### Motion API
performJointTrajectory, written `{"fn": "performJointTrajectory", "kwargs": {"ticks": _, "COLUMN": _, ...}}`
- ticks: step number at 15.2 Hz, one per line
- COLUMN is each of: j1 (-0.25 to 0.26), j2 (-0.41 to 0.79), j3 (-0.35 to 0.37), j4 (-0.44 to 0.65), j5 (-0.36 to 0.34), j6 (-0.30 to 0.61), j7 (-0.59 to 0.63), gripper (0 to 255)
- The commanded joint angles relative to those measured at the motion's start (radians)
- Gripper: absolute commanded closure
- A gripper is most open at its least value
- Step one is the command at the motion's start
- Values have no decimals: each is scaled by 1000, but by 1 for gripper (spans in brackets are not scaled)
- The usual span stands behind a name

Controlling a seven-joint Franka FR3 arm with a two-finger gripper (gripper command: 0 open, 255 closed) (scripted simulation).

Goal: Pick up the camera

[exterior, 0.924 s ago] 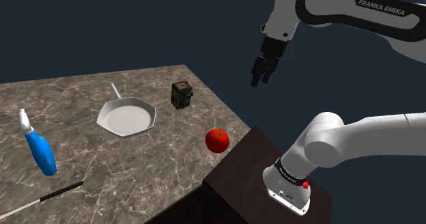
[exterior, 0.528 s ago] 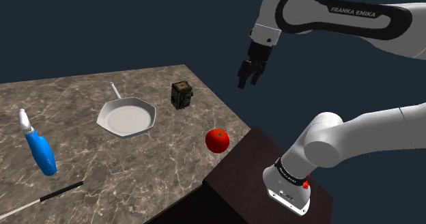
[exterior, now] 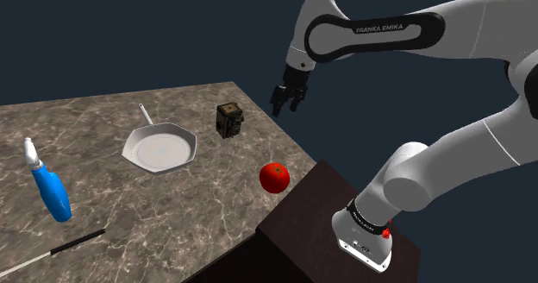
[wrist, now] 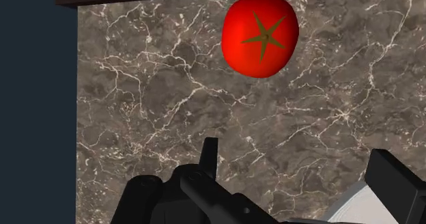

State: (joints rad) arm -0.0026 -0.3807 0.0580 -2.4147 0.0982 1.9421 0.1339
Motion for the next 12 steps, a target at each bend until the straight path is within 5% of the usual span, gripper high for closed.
{"fn": "performJointTrajectory", "kwargs": {"ticks": 1, "j1": -4, "j2": 67, "j3": 6, "j4": 18, "j5": -9, "j6": 61, "j7": 12, "gripper": 0}}
{"fn": "performJointTrajectory", "kwargs": {"ticks": 12, "j1": -22, "j2": 478, "j3": 12, "j4": 228, "j5": -91, "j6": 309, "j7": 93, "gripper": 0}}
